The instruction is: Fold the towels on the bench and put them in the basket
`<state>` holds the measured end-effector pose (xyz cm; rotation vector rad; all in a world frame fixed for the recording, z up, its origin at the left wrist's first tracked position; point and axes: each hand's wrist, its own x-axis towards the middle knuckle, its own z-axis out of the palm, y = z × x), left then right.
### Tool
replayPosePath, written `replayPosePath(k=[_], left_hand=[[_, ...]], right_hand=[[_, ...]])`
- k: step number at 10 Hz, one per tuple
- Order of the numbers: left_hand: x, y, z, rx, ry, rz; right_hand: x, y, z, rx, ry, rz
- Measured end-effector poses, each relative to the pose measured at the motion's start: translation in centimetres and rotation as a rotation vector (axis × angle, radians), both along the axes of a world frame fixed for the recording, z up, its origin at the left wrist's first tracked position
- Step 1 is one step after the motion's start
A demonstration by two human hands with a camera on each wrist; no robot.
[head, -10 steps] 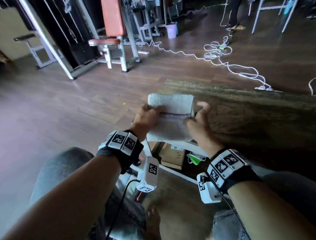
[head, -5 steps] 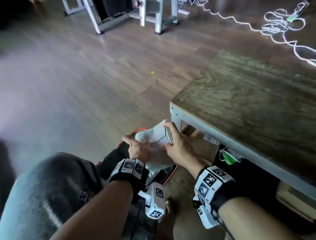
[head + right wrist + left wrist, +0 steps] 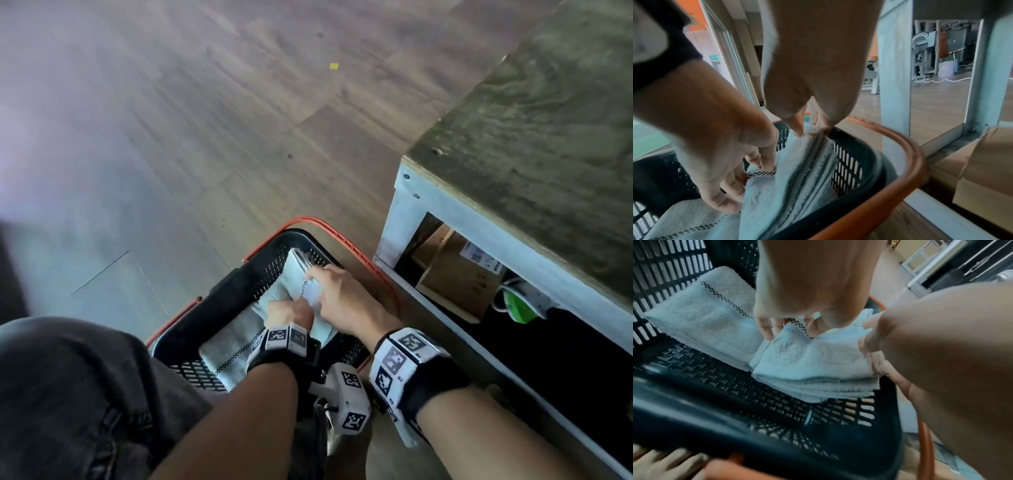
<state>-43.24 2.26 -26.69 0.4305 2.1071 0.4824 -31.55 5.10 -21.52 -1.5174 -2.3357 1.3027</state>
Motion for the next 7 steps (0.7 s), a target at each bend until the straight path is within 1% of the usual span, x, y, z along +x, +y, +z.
replayPosePath(k=[1,2,3,4,5,6,7], left_hand=[[-2.1,-0.1,-1.6,-0.136,0.030,0.014],[-2.9,-0.2,-2.8,-0.182,0.032,0.025],[-2.4,0.1,-1.8,-0.175,0.038,0.027],[-2.3,0.3,-1.8,-0.149,0.065,0.022],[-2.7,0.3,-1.9,-0.168,0.133,-0.006],[-2.4,0.3,-2.2,-0.153,0.142,-0.031],[-2.2,0.8,-1.6,-0.072,0.123,0.067]], right_hand=[[-1.4,0.2,-2.1,0.012,-0.055,0.045],[-1.6,-0.1,-3.4,0.009,-0.115,0.063],[-1.4,-0.7,-4.9,-0.067,-0.207,0.170],[-1.3,-1.1,-5.7,-0.073,-0.243,0.184],[-1.5,-1.9,-6.4,-0.071,-0.339,0.128],[-1.5,-2.7,-7.3,-0.068,-0.364,0.121],[-1.1,-2.8,-7.1,-0.025,-0.324,0.083]])
